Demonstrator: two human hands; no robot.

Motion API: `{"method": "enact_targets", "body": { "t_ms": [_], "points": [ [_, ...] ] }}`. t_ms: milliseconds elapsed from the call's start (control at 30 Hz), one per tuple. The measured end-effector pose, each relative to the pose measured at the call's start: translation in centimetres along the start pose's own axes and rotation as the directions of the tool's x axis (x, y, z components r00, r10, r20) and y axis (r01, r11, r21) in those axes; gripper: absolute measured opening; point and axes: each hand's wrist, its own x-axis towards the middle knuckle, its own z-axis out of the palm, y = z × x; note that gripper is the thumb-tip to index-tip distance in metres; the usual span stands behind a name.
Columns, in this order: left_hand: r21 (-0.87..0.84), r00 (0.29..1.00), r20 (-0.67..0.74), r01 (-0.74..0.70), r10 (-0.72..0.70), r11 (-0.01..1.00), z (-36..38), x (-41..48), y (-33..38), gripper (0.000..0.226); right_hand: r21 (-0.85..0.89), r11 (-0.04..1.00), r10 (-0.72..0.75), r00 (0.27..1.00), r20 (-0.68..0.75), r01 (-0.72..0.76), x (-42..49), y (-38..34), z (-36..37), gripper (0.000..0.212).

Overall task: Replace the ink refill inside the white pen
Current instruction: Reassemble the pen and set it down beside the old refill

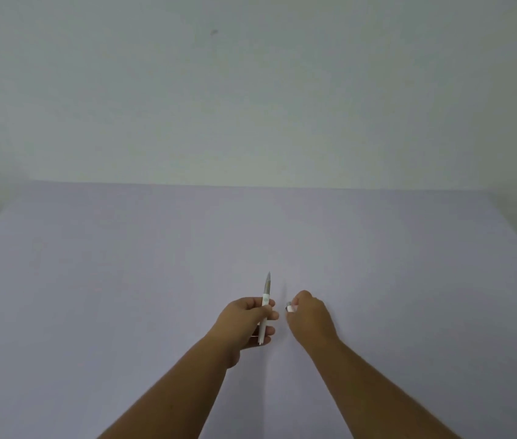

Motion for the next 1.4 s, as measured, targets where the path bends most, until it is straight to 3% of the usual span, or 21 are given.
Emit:
{"method": "enact_targets", "body": {
  "t_ms": [100, 200, 300, 667, 1400],
  "points": [
    [0.044, 1.000, 0.017, -0.009, 0.008, 0.999, 0.0, -0.1, 0.1, 0.016, 0.360, 0.930, 0.073, 0.997, 0.024, -0.077, 0.3, -1.3, -1.8, 0.021],
    [0.070, 0.999, 0.049, -0.017, 0.013, 0.997, 0.1, -0.6, 0.5, 0.017, 0.683, 0.723, 0.114, 0.993, 0.030, -0.103, 0.7, -2.9, -4.7, 0.015],
    [0.101, 0.997, 0.075, -0.025, 0.018, 0.995, 0.6, -1.3, 0.9, 0.017, 0.833, 0.541, 0.126, 0.990, 0.055, -0.116, 1.0, -4.0, -7.1, 0.011],
    [0.128, 0.989, 0.117, -0.102, 0.087, 0.986, 1.5, -3.5, 1.5, 0.013, 0.808, 0.574, -0.055, 0.979, 0.197, -0.130, -2.4, -3.7, -8.7, 0.010],
    [0.107, 0.986, 0.129, -0.119, 0.105, 0.987, 1.9, -4.4, 1.0, 0.013, 0.807, 0.574, -0.104, 0.965, 0.241, -0.140, -3.4, -3.1, -8.6, 0.011]
  ]
}}
